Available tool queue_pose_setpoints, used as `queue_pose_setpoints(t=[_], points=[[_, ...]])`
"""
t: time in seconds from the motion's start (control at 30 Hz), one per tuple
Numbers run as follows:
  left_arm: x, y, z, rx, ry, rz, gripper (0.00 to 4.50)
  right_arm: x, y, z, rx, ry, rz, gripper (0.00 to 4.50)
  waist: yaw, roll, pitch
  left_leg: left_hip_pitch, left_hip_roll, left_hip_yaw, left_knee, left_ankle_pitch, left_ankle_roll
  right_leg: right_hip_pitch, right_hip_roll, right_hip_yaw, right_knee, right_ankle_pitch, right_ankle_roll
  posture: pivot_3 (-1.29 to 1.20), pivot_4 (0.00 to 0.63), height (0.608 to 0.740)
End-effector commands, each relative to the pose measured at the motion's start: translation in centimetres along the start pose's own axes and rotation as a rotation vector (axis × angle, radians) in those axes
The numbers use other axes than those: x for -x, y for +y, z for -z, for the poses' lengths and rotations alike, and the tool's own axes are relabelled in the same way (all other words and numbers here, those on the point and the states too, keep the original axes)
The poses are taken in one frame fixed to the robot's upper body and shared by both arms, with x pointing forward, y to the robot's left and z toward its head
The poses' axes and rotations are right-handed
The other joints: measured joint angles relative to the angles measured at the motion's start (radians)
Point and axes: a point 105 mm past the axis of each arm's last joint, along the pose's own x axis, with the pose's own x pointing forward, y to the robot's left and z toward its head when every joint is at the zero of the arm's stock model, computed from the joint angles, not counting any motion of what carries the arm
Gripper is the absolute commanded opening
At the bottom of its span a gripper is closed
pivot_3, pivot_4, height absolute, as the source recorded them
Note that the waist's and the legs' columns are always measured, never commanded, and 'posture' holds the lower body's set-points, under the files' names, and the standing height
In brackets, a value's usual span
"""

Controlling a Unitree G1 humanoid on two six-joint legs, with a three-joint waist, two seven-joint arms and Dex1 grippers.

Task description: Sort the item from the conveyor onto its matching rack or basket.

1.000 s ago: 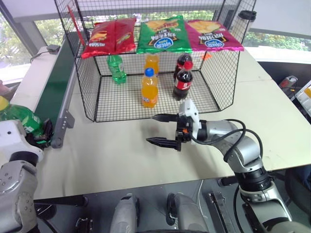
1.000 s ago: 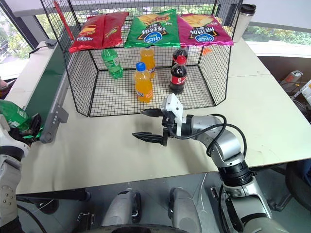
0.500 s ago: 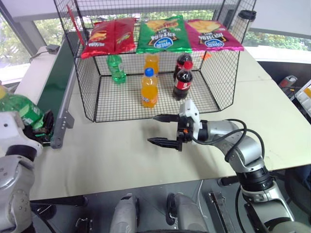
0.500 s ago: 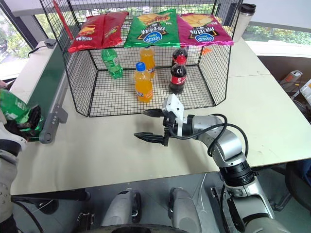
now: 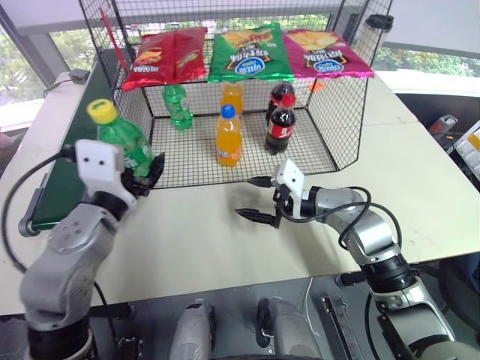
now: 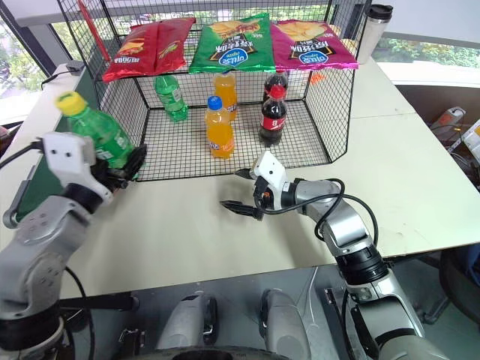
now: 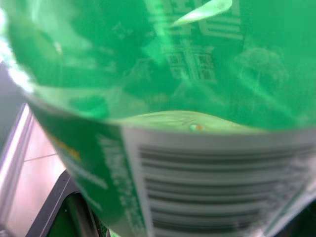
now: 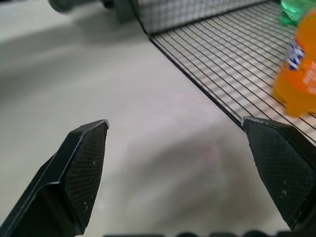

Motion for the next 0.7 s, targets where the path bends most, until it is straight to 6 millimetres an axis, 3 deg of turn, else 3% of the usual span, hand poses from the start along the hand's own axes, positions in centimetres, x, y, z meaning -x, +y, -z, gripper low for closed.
queue_pose_setpoints(t=[0.03, 0.33, 0.7], points=[[-2.6, -1.1, -1.3, -0.009, -0.093, -0.003, 2.89, -0.2, -0.7, -0.9, 0.064, -0.011, 0.038, 4.50, 0.003, 0.000, 0.000, 0.000, 0.000, -0.001, 0.001, 0.000, 0.000, 0.001, 0.000, -0.001, 0.000, 0.000, 0.000, 0.00, 0.150, 0.740], [-8.1, -3.0, 0.7, 0.006, -0.068, 0.009, 2.89, -0.1, -1.3, -0.8, 0.083, 0.011, 0.080, 4.50, -0.002, 0.000, 0.000, -0.001, 0.000, 0.000, 0.000, 0.000, 0.000, 0.000, 0.000, -0.001, 0.000, 0.000, 0.001, 0.00, 0.150, 0.740], [-11.0, -3.4, 2.8, -0.045, -0.016, 0.003, 2.89, -0.1, -1.3, -0.8, 0.083, 0.014, 0.080, 4.50, -0.001, 0.000, 0.000, -0.001, 0.000, 0.001, 0.000, 0.000, 0.000, 0.000, -0.001, -0.001, 0.000, 0.000, 0.001, 0.00, 0.150, 0.740]])
